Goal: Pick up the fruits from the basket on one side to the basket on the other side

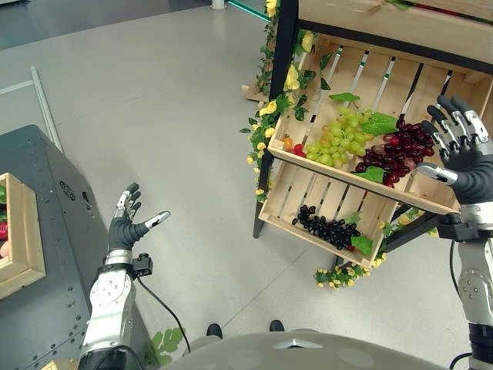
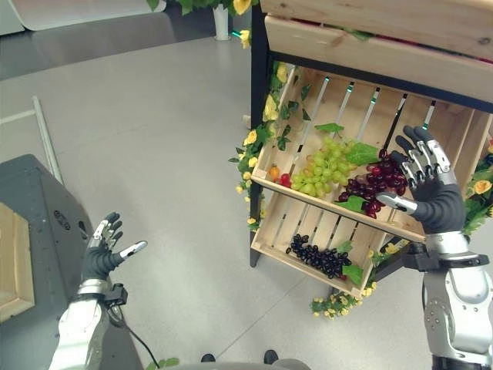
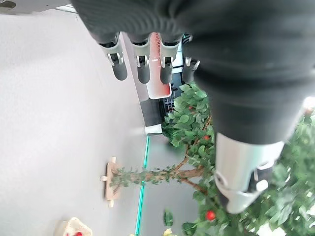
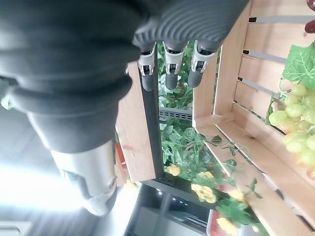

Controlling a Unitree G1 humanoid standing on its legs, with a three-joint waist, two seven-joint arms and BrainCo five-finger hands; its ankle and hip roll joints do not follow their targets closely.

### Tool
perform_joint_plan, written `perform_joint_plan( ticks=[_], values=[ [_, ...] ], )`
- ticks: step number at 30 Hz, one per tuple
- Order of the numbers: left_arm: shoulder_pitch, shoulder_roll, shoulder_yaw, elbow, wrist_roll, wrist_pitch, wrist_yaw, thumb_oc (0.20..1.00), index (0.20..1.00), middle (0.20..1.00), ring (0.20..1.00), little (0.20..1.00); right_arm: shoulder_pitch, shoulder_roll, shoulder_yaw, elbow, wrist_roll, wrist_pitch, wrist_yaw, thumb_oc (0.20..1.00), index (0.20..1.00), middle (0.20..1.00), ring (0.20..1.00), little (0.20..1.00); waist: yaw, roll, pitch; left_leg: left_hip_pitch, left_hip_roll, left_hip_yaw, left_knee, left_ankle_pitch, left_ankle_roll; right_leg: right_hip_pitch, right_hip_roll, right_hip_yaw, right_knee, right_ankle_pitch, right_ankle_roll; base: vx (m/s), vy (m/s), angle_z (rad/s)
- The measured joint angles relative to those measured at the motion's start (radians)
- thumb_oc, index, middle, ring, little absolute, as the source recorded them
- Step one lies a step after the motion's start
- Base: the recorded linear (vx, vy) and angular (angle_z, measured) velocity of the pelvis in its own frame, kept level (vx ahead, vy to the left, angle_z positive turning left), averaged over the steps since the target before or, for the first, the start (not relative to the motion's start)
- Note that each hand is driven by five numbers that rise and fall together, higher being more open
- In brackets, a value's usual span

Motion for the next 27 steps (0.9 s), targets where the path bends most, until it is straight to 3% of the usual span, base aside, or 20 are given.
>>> perform_joint_plan(
  ticks=[6, 12, 17, 20, 23, 24, 26, 27],
  values=[
    [0.000, -0.006, 0.000, 0.005, -0.044, -0.014, -0.002, 1.000, 1.000, 1.000, 1.000, 1.000, 0.000, 0.001, 0.031, -0.001, 0.013, -0.004, 0.017, 1.000, 1.000, 1.000, 1.000, 1.000, 0.001, 0.014, -0.009, 0.003, 0.000, 0.001, 0.000, 0.000, 0.000, 0.003, 0.000, 0.000, 0.000, 0.000, 0.000, 0.00, 0.000, 0.00],
    [-0.024, -0.027, -0.058, 0.169, -0.106, -0.028, 0.000, 1.000, 1.000, 1.000, 1.000, 1.000, -0.066, -0.007, 0.299, -0.024, -0.039, -0.004, 0.014, 1.000, 1.000, 1.000, 1.000, 1.000, 0.010, 0.027, -0.020, 0.002, 0.000, -0.003, -0.001, 0.001, 0.001, 0.010, 0.000, -0.007, 0.000, 0.001, 0.000, -0.01, -0.011, 0.02],
    [-0.030, -0.027, -0.123, 0.210, -0.097, -0.029, 0.014, 1.000, 1.000, 1.000, 1.000, 1.000, -0.134, -0.001, 0.433, 0.000, -0.080, -0.007, -0.019, 1.000, 1.000, 1.000, 1.000, 1.000, 0.040, 0.029, -0.017, -0.005, -0.007, -0.047, 0.000, 0.008, 0.002, 0.028, -0.005, -0.050, 0.000, -0.007, 0.001, -0.06, -0.048, 0.31],
    [-0.034, -0.015, -0.133, 0.213, -0.096, -0.033, 0.037, 1.000, 1.000, 1.000, 1.000, 1.000, -0.166, 0.012, 0.458, 0.082, -0.094, -0.016, -0.085, 1.000, 1.000, 1.000, 1.000, 1.000, 0.081, 0.035, -0.003, -0.022, -0.022, -0.123, 0.003, 0.027, 0.002, 0.053, -0.003, -0.119, 0.001, -0.018, 0.003, -0.11, -0.090, 0.59],
    [-0.057, 0.001, -0.170, 0.213, -0.096, -0.041, 0.053, 1.000, 1.000, 1.000, 1.000, 1.000, -0.188, 0.014, 0.457, 0.097, -0.149, -0.024, -0.141, 1.000, 1.000, 1.000, 1.000, 1.000, 0.079, 0.050, 0.012, -0.072, -0.035, -0.243, 0.015, 0.052, -0.009, 0.056, -0.005, -0.222, -0.001, -0.035, -0.003, -0.10, -0.108, 1.24],
    [-0.062, 0.002, -0.175, 0.213, -0.096, -0.042, 0.056, 1.000, 1.000, 1.000, 1.000, 1.000, -0.196, 0.011, 0.456, 0.096, -0.159, -0.026, -0.147, 1.000, 1.000, 1.000, 1.000, 1.000, 0.081, 0.056, 0.023, -0.074, -0.032, -0.262, 0.010, 0.057, -0.013, 0.058, -0.005, -0.227, 0.000, -0.037, -0.007, -0.07, -0.116, 1.00],
    [-0.057, 0.010, -0.178, 0.214, -0.096, -0.045, 0.065, 1.000, 1.000, 1.000, 1.000, 1.000, -0.218, 0.006, 0.467, 0.094, -0.192, -0.039, -0.162, 1.000, 1.000, 1.000, 1.000, 1.000, 0.138, 0.082, 0.047, -0.106, -0.032, -0.288, 0.031, 0.060, -0.024, 0.059, 0.014, -0.260, 0.012, -0.044, -0.016, -0.08, -0.114, 0.62],
    [-0.060, 0.013, -0.180, 0.211, -0.096, -0.046, 0.067, 1.000, 1.000, 1.000, 1.000, 1.000, -0.221, 0.004, 0.467, 0.094, -0.198, -0.043, -0.166, 1.000, 1.000, 1.000, 1.000, 1.000, 0.132, 0.085, 0.053, -0.114, -0.033, -0.309, 0.041, 0.058, -0.026, 0.055, 0.010, -0.279, 0.014, -0.049, -0.021, -0.09, -0.059, 0.56]
  ],
)
